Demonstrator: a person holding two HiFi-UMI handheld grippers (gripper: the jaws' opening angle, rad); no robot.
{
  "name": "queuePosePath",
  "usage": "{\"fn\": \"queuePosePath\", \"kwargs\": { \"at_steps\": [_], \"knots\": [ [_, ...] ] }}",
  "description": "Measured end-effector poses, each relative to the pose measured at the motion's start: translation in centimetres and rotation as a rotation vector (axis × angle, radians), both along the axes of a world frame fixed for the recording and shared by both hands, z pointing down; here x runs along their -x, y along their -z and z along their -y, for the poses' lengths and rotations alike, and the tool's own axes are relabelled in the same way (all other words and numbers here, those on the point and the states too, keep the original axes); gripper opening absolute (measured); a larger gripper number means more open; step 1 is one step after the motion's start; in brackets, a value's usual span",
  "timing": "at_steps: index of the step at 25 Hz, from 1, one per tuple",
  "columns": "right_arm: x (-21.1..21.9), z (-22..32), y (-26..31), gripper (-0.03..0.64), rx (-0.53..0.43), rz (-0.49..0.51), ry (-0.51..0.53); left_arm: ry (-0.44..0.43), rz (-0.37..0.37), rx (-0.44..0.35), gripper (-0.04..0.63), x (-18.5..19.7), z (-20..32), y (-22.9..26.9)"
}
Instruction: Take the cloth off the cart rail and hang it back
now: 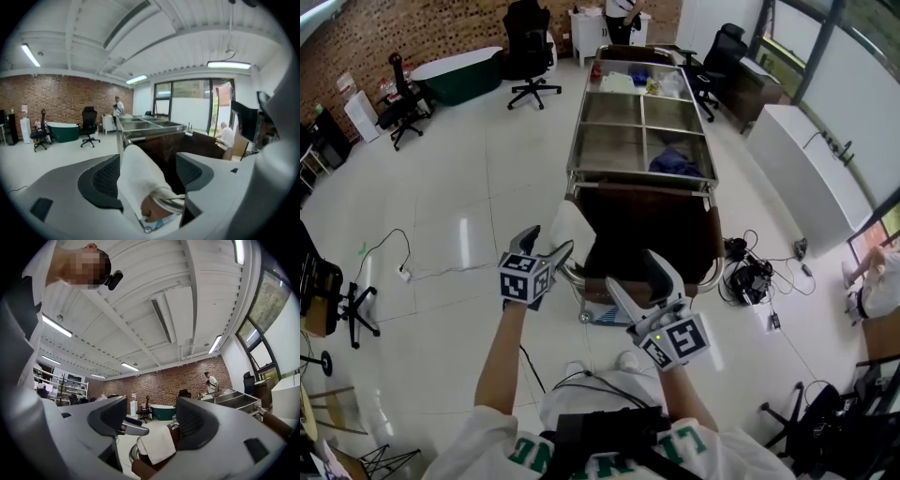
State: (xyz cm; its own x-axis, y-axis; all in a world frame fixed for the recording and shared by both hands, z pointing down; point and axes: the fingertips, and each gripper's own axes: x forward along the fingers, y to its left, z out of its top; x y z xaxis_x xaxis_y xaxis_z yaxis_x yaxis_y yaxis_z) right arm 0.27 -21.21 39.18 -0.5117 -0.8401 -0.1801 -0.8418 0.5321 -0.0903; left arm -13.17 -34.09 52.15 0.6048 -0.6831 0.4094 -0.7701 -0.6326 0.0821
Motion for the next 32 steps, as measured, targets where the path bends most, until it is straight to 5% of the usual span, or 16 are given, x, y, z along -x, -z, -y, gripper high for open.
{"fn": "queuePosePath", "kwargs": {
  "at_steps": [5, 6, 8, 10, 13, 14, 17, 21, 27, 32],
  "knots": [
    [-2.0, -0.3, 0.2, 0.333, -0.004, 0.01, -0.03, -0.023, 0.119, 0.214, 0.363, -1.1, 3.3, -4.9],
    [-2.5, -0.4, 0.3, 0.333, -0.007, 0.012, -0.038, -0.014, 0.148, 0.237, 0.313, -1.1, 3.2, -5.2],
    [-3.6, -0.5, 0.3, 0.333, -0.008, 0.015, -0.055, -0.004, 0.208, 0.241, 0.215, -1.3, 2.7, -5.1],
    [-4.4, -0.3, 0.2, 0.333, -0.006, 0.021, -0.07, -0.016, 0.267, 0.197, 0.186, -1.9, 2.7, -4.8],
    [-4.9, -0.1, -0.1, 0.333, 0.004, 0.032, -0.073, -0.021, 0.264, 0.14, 0.109, -2.4, 2.8, -4.0],
    [-4.8, -0.3, -0.2, 0.333, 0.009, 0.033, -0.07, -0.012, 0.255, 0.124, 0.047, -2.2, 2.4, -3.5],
    [-4.1, -0.4, -0.2, 0.333, 0.01, 0.032, -0.053, 0.009, 0.208, 0.076, 0.04, -1.2, 1.5, -1.1],
    [-3.2, 0.1, 0.6, 0.333, -0.008, 0.027, -0.024, 0.051, 0.056, -0.033, 0.037, -0.4, 0.2, 4.3],
    [-2.0, 1.5, 2.8, 0.333, -0.064, 0.017, 0.009, 0.105, -0.129, -0.376, 0.037, 1.2, -3.3, 14.1],
    [-2.0, 2.0, 5.4, 0.333, -0.109, 0.03, 0.004, 0.169, -0.258, -0.575, 0.037, 3.0, -7.6, 18.5]
  ]
}}
